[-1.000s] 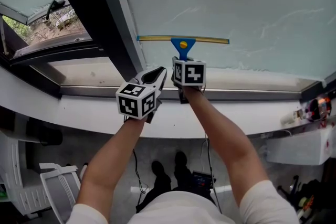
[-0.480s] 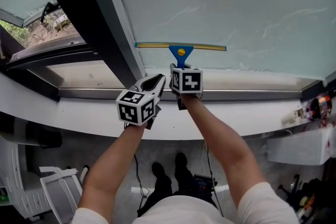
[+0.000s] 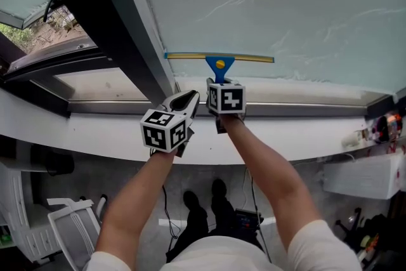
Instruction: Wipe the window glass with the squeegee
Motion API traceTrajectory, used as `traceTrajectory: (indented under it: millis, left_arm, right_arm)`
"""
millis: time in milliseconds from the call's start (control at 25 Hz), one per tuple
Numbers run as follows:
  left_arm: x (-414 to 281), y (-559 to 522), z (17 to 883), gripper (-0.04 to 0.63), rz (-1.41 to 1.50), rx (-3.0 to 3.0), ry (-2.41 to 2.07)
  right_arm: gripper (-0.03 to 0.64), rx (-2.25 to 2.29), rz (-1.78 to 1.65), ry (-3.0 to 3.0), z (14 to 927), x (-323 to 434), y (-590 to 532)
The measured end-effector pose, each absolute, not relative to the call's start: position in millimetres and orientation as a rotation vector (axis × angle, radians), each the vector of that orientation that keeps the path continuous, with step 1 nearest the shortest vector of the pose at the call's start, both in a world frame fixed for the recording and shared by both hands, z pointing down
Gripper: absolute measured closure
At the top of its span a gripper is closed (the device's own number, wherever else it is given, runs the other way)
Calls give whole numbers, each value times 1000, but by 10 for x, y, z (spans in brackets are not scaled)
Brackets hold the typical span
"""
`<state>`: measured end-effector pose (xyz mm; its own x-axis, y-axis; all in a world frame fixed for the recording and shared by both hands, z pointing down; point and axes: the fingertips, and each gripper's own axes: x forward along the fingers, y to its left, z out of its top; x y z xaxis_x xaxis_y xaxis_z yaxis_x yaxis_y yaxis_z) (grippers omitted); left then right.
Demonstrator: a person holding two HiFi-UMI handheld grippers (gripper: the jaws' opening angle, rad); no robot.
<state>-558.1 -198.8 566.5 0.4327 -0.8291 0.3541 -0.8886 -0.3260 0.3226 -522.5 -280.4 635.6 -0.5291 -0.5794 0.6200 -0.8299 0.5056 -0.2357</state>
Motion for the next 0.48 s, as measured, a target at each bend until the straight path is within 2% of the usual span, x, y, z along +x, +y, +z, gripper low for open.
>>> traceTrajectory:
  millis: [480]
  left_arm:
    - [-5551, -1969, 5960, 548, 178, 2181, -1423]
  right_arm:
    - [505, 1127, 709, -2226, 6730, -5183, -2754]
